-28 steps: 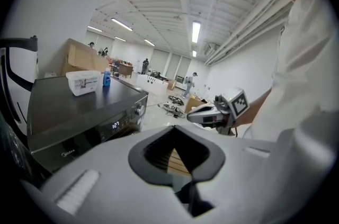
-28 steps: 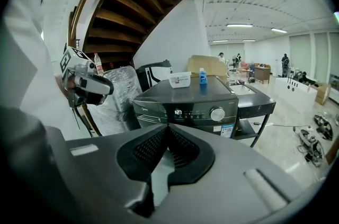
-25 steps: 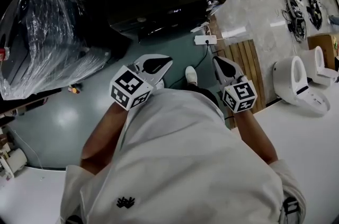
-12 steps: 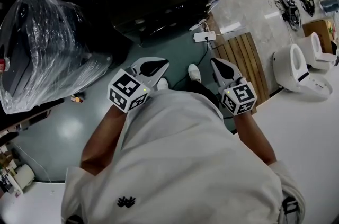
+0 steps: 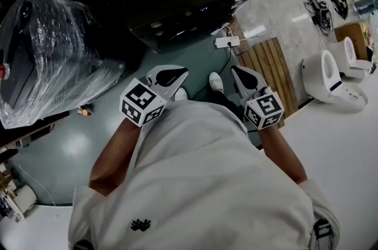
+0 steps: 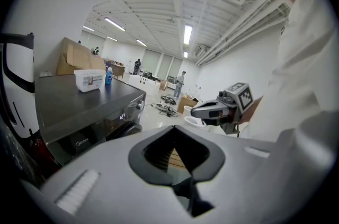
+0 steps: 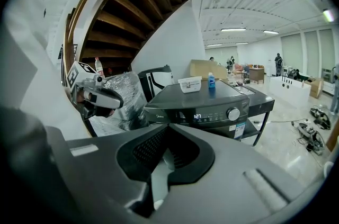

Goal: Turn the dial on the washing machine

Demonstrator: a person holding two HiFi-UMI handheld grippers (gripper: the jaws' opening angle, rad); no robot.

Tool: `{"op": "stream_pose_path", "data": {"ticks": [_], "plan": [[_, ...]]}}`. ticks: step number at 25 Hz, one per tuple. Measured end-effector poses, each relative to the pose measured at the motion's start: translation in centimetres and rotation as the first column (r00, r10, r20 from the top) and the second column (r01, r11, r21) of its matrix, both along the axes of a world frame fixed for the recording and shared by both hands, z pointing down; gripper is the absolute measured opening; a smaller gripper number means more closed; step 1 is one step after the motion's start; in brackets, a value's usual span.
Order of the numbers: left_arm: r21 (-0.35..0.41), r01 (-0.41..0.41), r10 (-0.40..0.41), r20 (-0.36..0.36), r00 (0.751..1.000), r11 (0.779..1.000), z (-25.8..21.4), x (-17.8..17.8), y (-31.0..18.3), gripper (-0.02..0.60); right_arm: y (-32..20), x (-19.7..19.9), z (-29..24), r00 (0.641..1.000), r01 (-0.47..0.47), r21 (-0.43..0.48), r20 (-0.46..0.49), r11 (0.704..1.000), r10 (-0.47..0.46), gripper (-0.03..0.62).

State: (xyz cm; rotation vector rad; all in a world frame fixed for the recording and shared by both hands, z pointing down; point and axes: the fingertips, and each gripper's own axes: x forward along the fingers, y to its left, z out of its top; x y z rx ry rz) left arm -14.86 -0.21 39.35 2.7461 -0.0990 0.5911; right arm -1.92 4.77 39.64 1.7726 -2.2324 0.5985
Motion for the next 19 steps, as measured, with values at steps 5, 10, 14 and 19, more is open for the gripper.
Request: {"op": "stream_pose_path", "data": {"ticks": [5,10,14,19], "plan": [[-0.005,0.001,-0.001,-0.004,1.000,1.000,0.1,-0.7,-0.3,0.057,-0.3,-0.9,0.0,1.000,0.003,-0.002,-0.001,1.000,-0.003,0.002],[-0.010,-0.008,0.008,-0.010,1.000,1.000,0.2,-1.2,0.0,0.057,0.1,-1.5,0.1,1.000,-0.008,-0.006,-0.003,1.000,0.008,0.002],[-0.011,-0.019,0.019,-0.019,1.000,1.000,0.2,-1.6,0.4,0.057,0.3,-2.1,0.2,1.000,-0.011,-0.013,-0.005,1.000,0.011,0.002],[-0.015,-0.019,0.019,-0.019,1.000,1.000,0.8,-2.5,0.4,0.057,0.6,-2.9,0.6,1.000,-0.013,-0.018,-0.008,1.000,0.013,0.002]]}}
